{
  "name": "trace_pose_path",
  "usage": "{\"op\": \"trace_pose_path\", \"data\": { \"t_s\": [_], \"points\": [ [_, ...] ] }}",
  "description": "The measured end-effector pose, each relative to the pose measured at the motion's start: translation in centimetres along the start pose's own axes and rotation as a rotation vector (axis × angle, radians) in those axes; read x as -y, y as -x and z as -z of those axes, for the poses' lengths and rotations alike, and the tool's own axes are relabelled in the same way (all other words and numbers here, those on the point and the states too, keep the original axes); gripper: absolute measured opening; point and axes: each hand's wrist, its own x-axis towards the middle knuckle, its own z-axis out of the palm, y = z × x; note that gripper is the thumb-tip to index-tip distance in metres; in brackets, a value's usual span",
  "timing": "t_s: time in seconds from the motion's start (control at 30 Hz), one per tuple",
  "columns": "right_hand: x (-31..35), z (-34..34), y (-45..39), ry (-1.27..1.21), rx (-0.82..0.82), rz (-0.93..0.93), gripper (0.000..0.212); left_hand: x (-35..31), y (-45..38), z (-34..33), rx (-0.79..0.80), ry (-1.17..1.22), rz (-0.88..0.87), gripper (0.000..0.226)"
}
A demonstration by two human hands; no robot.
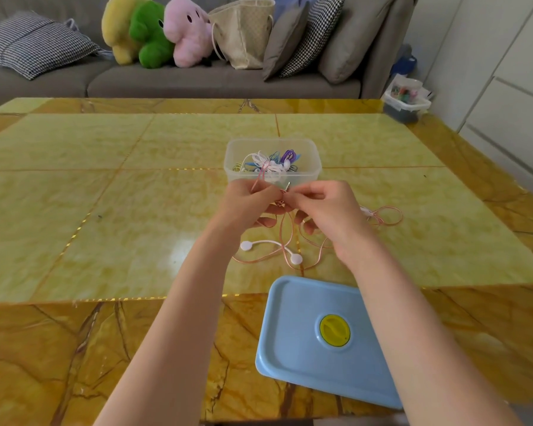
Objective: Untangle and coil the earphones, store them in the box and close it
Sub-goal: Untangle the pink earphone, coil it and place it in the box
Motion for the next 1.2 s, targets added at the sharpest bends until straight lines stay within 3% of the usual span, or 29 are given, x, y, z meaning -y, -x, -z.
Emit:
{"op": "trace_pose_path", "data": {
  "t_s": [0.17, 0.3, 0.43, 0.63, 0.77, 1.03, 1.2],
  "points": [
    [-0.7, 0.2, -0.6, 0.347, -0.11, 0.16, 0.007, 0.4, 0.1, -0.4, 0.044, 0.002, 0.033, 0.012],
    [-0.8, -0.3, -0.6, 0.457, -0.139, 0.153, 0.011, 0.7, 0.0, -0.7, 0.032, -0.026, 0.021, 0.015],
    [-0.5, -0.5, -0.5, 0.356, -0.168, 0.065, 0.006, 0.5, 0.2, -1.0, 0.009, -0.019, -0.012, 0.016],
    [-0.3, -0.5, -0.5, 0.237, -0.141, -0.003, 0.019, 0.9, -0.4, -0.9, -0.117, -0.2, -0.188, 0.018],
    [-0.4, -0.7, -0.7, 0.155, -0.148, -0.02, 0.012, 1.3, -0.9, -0.8, -0.13, -0.242, -0.176, 0.015],
    [-0.7, -0.8, -1.4, 0.13, -0.28, 0.068, 0.013, 0.6, -0.5, -0.7, 0.006, -0.235, -0.232, 0.019],
    [-0.8, -0.9, -1.1, 0.404, -0.167, 0.301, 0.022, 0.2, -0.3, 0.4, 0.063, -0.267, -0.172, 0.024]
  ]
}}
